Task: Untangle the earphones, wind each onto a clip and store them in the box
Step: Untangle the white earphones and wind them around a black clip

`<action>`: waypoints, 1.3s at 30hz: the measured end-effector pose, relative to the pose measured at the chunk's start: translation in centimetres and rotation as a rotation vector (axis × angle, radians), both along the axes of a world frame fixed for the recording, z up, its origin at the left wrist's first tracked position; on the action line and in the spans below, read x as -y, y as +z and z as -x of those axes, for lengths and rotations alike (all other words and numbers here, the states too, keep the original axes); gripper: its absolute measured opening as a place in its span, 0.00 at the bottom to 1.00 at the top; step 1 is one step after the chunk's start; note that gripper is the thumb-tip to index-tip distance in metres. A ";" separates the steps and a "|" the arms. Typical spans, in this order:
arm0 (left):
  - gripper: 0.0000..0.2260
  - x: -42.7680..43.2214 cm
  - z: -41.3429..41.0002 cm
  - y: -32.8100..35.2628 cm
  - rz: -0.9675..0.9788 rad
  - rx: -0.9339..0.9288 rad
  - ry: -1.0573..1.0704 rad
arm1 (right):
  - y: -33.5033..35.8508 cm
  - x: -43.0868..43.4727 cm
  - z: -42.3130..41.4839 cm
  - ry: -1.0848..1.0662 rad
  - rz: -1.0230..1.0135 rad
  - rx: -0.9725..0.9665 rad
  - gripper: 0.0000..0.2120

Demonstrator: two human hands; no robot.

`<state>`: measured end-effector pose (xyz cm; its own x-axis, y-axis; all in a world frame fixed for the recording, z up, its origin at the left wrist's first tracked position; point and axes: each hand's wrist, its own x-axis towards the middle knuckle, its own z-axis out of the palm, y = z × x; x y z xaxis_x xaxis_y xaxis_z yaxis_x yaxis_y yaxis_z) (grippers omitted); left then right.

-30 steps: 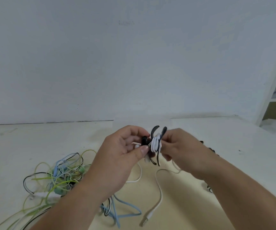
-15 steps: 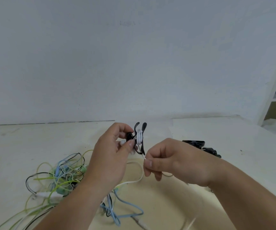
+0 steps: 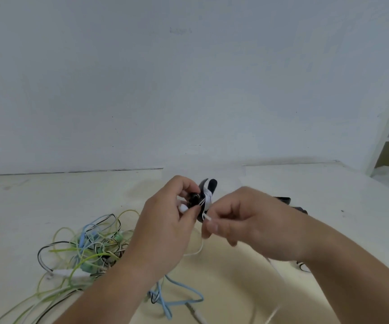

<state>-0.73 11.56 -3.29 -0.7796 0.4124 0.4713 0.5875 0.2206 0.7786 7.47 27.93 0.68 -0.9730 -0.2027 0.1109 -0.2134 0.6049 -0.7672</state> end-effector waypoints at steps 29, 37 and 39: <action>0.11 -0.3 -0.2 1.0 -0.417 0.308 -0.253 | -2.0 -0.3 1.2 -0.035 0.393 0.237 0.13; 0.07 -0.3 0.0 1.7 -0.696 0.523 -0.191 | -1.5 -0.7 0.8 0.002 0.115 0.261 0.11; 0.08 -0.1 0.3 1.6 -0.702 0.499 -0.122 | -0.9 -1.2 0.5 -0.102 0.017 0.162 0.12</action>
<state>-1.05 11.69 -1.68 -0.9322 0.2490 0.2628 0.1293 -0.4491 0.8841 6.98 29.12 -0.18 -0.9938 -0.1015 -0.0462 -0.0246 0.6036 -0.7969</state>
